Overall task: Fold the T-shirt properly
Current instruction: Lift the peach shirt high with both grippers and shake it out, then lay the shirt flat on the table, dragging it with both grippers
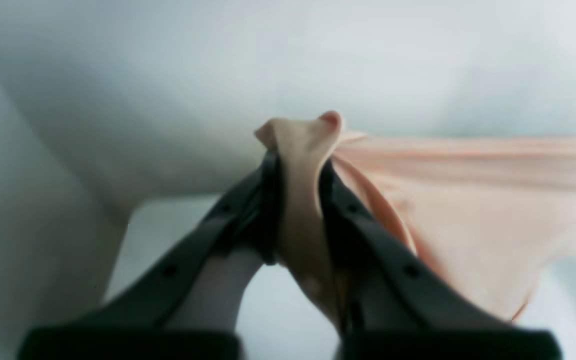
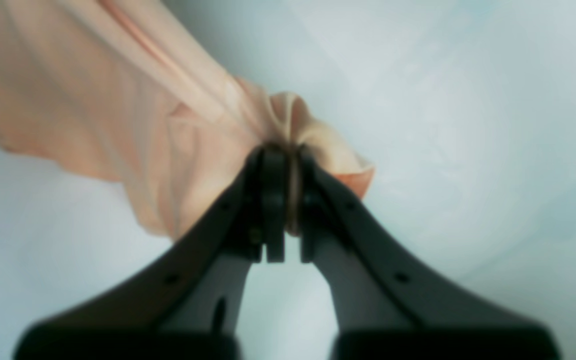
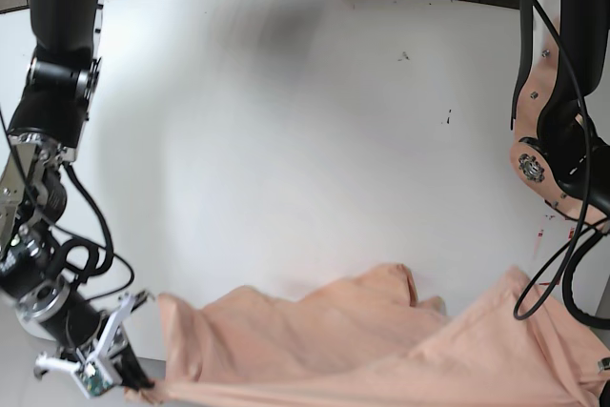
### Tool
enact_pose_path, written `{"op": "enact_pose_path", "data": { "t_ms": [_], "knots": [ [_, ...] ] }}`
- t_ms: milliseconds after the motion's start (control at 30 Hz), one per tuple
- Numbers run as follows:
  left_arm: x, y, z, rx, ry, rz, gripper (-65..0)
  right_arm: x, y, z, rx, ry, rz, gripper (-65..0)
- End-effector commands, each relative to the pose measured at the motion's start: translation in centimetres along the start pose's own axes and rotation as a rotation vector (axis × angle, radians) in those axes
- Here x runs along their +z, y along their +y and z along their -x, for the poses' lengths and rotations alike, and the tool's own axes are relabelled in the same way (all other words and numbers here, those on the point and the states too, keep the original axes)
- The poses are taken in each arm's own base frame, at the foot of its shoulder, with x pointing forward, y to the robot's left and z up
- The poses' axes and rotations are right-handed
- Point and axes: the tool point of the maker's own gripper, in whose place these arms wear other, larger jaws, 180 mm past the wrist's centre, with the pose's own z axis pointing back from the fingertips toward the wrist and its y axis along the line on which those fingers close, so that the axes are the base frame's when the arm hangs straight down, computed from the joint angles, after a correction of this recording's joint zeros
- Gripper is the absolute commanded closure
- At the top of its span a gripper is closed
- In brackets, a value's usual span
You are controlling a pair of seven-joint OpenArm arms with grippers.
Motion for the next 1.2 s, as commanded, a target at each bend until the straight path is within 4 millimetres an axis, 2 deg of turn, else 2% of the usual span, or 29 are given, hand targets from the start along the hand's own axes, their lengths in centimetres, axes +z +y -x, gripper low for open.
{"op": "enact_pose_path", "data": {
  "t_ms": [0, 133, 200, 367, 467, 633, 833, 1000, 1167],
  "knots": [
    [0.9, 0.9, 0.9, -0.03, -0.016, -0.026, 0.0, 1.4, 0.3, 2.3, -0.02, 0.04, 0.037, 0.0],
    [2.3, 2.5, 6.4, -0.051, 0.087, -0.072, 0.0, 2.4, 5.0, 7.5, -0.127, 0.111, -0.017, 0.0],
    [2.9, 2.7, 9.6, -0.047, 0.144, -0.063, 0.0, 3.2, 7.4, 9.6, -0.183, 0.142, -0.041, 0.0],
    [4.7, 2.5, 16.8, 0.001, 0.272, -0.025, 0.0, 5.0, 11.7, 14.3, -0.287, 0.236, -0.09, 0.0],
    [6.3, 2.9, 21.0, 0.03, 0.365, -0.039, 0.0, 6.3, 14.2, 16.7, -0.353, 0.272, -0.115, 0.0],
    [8.5, 2.9, 26.4, 0.044, 0.493, -0.042, 0.0, 8.0, 18.0, 18.8, -0.44, 0.292, -0.155, 0.0],
    [10.7, 2.8, 30.2, 0.053, 0.589, -0.045, 0.0, 10.1, 21.0, 21.0, -0.495, 0.349, -0.19, 0.0],
    [12.1, 3.0, 31.8, 0.051, 0.64, -0.053, 0.0, 11.6, 22.8, 22.2, -0.534, 0.383, -0.206, 0.0],
    [13.3, 3.9, 32.4, 0.023, 0.684, -0.072, 0.0, 12.9, 24.1, 23.2, -0.554, 0.426, -0.221, 0.0]
  ]
}}
